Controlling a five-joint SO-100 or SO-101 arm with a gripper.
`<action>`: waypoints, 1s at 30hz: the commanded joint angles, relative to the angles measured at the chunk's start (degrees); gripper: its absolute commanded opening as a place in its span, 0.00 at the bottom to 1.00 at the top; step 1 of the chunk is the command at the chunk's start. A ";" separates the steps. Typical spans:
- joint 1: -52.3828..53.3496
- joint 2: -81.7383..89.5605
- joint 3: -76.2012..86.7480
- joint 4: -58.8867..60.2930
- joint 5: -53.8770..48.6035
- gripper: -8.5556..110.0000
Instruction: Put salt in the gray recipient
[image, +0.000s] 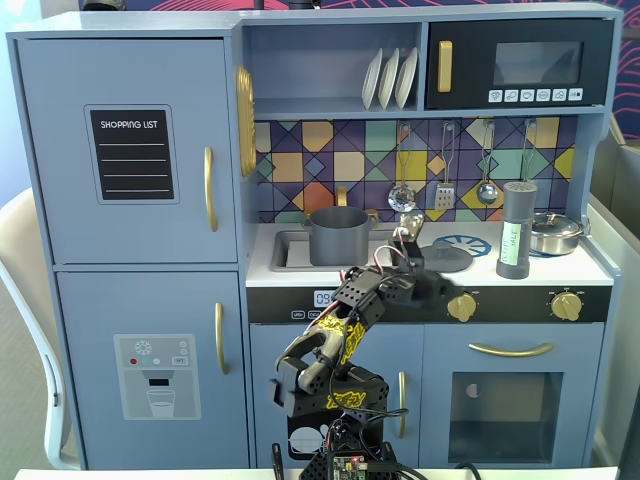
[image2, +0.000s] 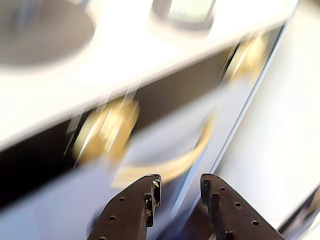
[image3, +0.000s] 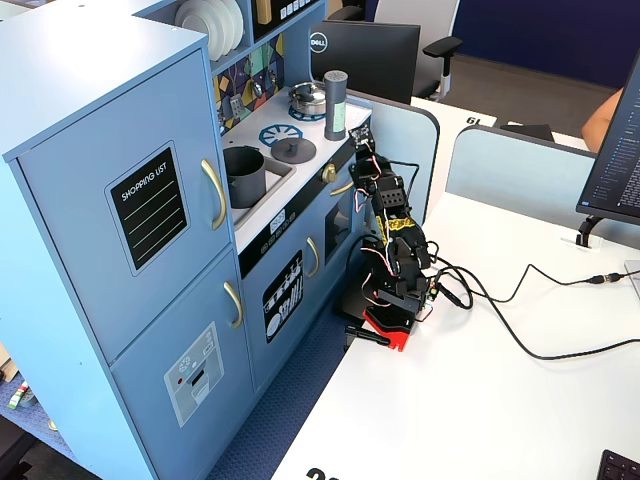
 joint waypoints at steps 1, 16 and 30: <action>1.58 -4.04 -5.01 -9.14 2.81 0.07; 3.78 -16.61 -1.67 -41.75 13.97 0.43; 3.87 -33.05 -14.77 -46.49 12.92 0.52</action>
